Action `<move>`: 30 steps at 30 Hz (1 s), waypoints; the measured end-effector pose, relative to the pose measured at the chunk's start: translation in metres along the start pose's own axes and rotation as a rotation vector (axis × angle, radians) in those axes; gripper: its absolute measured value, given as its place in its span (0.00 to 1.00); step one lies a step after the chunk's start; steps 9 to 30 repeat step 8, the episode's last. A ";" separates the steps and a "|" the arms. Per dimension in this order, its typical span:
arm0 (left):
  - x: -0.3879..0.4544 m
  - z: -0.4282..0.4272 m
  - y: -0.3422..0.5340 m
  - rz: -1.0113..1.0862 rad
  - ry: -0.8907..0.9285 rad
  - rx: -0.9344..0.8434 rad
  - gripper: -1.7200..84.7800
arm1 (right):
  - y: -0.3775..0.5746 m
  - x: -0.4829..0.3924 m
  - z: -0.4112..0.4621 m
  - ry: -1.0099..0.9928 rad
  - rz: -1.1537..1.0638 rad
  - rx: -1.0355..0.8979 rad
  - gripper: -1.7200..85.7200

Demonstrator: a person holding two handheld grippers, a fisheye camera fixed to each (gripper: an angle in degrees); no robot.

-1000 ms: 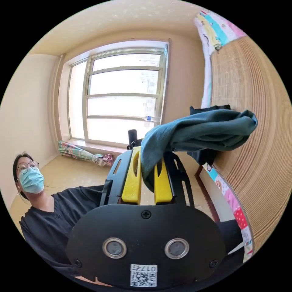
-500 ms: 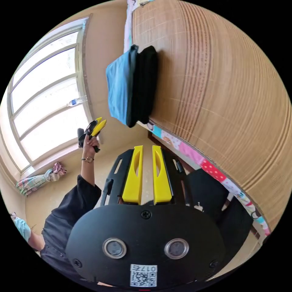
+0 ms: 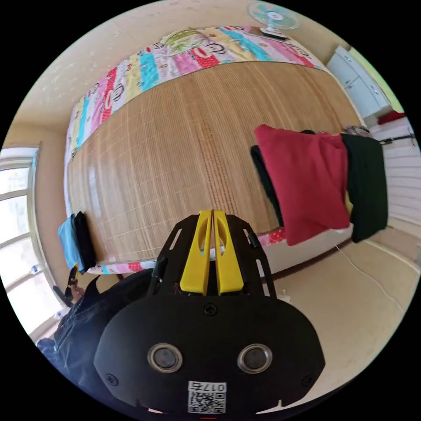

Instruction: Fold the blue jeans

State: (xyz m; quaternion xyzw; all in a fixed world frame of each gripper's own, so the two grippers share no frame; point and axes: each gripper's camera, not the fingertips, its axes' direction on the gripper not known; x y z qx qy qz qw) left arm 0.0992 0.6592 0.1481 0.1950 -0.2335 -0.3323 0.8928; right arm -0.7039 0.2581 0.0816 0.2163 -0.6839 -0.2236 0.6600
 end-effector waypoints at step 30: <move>0.165 0.028 -0.051 0.796 -0.148 0.311 0.02 | 0.149 0.126 -0.053 0.080 0.441 0.171 0.02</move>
